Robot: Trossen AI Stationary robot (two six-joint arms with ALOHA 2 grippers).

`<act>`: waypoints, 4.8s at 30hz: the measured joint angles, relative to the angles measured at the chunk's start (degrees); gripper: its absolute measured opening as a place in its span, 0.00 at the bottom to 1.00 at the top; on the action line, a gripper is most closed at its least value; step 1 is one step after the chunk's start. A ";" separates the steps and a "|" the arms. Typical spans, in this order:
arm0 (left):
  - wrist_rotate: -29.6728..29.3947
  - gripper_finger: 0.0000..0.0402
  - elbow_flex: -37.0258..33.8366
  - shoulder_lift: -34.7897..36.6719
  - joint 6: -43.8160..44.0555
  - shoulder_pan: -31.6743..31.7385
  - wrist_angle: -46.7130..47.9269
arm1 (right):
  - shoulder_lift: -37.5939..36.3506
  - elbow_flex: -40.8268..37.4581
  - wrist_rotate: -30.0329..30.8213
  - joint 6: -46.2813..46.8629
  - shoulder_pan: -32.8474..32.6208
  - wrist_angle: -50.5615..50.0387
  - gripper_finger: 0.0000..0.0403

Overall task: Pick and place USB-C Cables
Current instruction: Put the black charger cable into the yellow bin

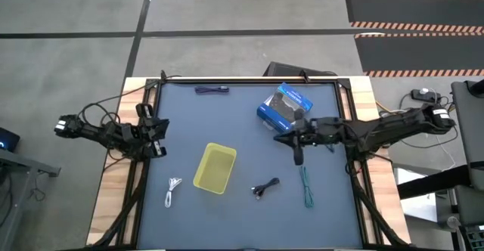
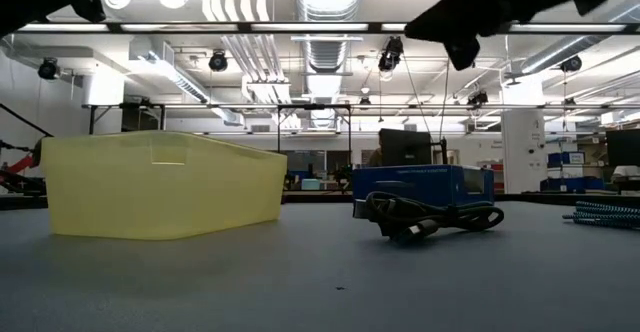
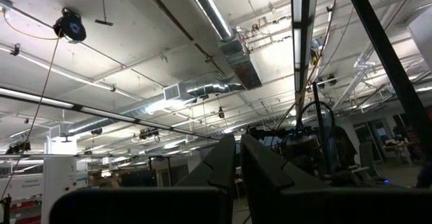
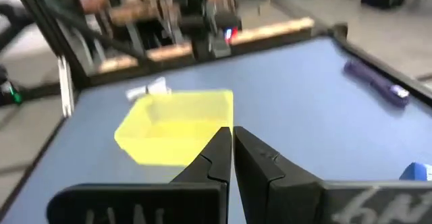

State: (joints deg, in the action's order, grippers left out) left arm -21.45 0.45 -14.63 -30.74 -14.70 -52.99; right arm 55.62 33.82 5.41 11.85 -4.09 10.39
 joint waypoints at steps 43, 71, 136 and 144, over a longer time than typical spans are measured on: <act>-0.15 0.02 -0.20 0.04 0.07 -0.02 -0.02 | 39.86 34.36 -5.43 -2.51 -14.78 -47.79 0.06; -0.55 0.02 -0.20 0.02 0.04 -0.01 0.01 | 42.81 27.25 -8.80 -7.36 -14.74 -29.64 0.43; 6.20 0.02 17.40 -36.23 7.14 0.00 -21.67 | 14.50 -14.90 6.63 -28.67 -11.72 54.68 0.07; 3.06 0.02 28.76 -52.72 12.97 -0.02 -21.41 | 14.90 -15.49 6.67 -29.05 -9.28 66.34 0.07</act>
State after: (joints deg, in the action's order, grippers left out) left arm -18.39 29.21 -67.35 -17.77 -14.72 -74.40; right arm 70.52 18.33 12.08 -17.20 -13.37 76.73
